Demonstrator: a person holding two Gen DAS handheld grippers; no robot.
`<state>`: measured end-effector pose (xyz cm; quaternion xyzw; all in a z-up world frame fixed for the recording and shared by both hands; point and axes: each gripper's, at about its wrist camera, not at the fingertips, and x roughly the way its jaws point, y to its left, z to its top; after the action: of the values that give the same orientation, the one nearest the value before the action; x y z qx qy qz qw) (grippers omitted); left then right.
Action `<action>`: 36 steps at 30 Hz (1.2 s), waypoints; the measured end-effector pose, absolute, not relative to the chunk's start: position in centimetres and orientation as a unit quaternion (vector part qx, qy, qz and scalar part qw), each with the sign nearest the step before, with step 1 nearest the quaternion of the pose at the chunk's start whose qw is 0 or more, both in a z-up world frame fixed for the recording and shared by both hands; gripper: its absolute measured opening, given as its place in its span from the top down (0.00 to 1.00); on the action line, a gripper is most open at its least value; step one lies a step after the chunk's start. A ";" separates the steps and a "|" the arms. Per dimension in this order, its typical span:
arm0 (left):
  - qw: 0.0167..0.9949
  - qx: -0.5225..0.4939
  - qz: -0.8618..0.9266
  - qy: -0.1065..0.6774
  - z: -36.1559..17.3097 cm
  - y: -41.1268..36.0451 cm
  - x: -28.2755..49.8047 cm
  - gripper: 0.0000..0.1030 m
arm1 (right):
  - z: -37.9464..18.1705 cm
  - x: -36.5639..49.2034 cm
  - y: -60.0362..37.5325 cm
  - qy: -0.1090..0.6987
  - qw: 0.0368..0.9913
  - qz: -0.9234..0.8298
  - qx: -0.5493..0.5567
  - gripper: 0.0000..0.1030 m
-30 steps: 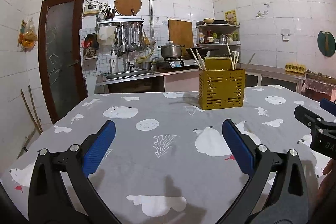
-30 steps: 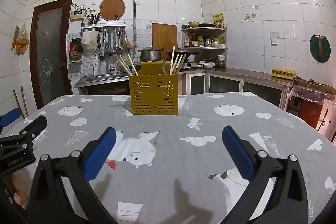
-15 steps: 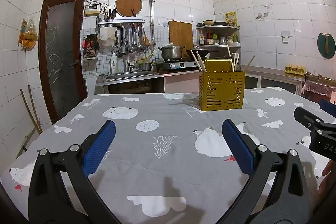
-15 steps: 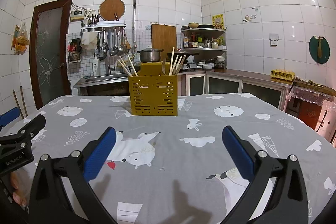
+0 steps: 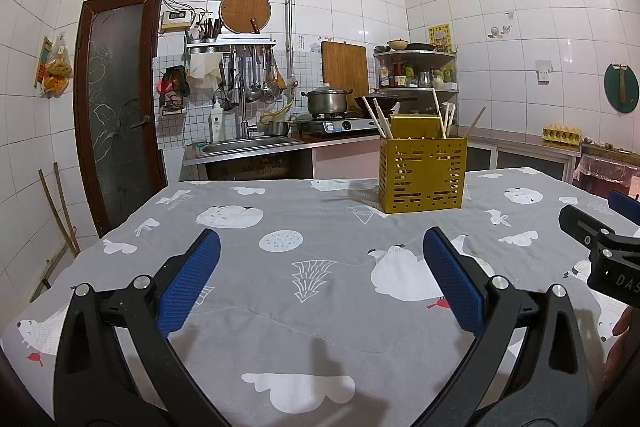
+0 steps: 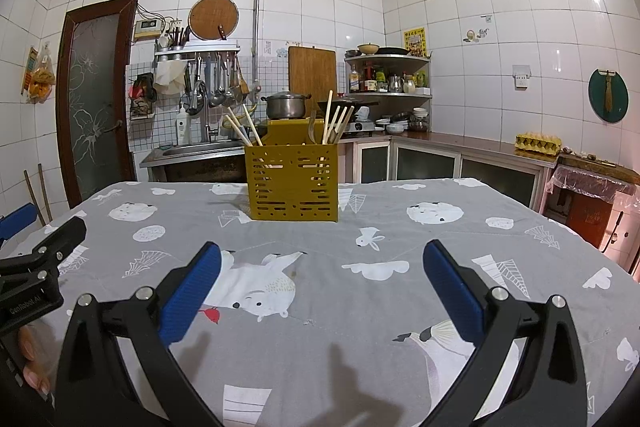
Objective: Organize utensils
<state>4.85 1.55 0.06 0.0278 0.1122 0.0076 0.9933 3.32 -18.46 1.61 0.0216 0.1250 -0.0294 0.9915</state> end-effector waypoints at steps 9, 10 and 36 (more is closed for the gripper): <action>0.993 0.028 0.008 0.112 0.0 1.5 4.8 0.05 | 1.6 3.3 -18.5 0.126 0.991 -0.029 0.022 0.04; 0.993 0.028 0.008 0.112 0.0 1.5 4.8 0.05 | 1.6 3.3 -18.5 0.126 0.991 -0.029 0.022 0.04; 0.994 0.027 0.008 0.109 0.2 1.5 4.6 0.05 | 1.7 3.3 -18.6 0.125 0.992 -0.029 0.021 0.04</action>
<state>4.58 1.46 0.24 0.0269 0.1086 0.0077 0.9937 3.33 -18.58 1.66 0.0210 0.1248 -0.0295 0.9915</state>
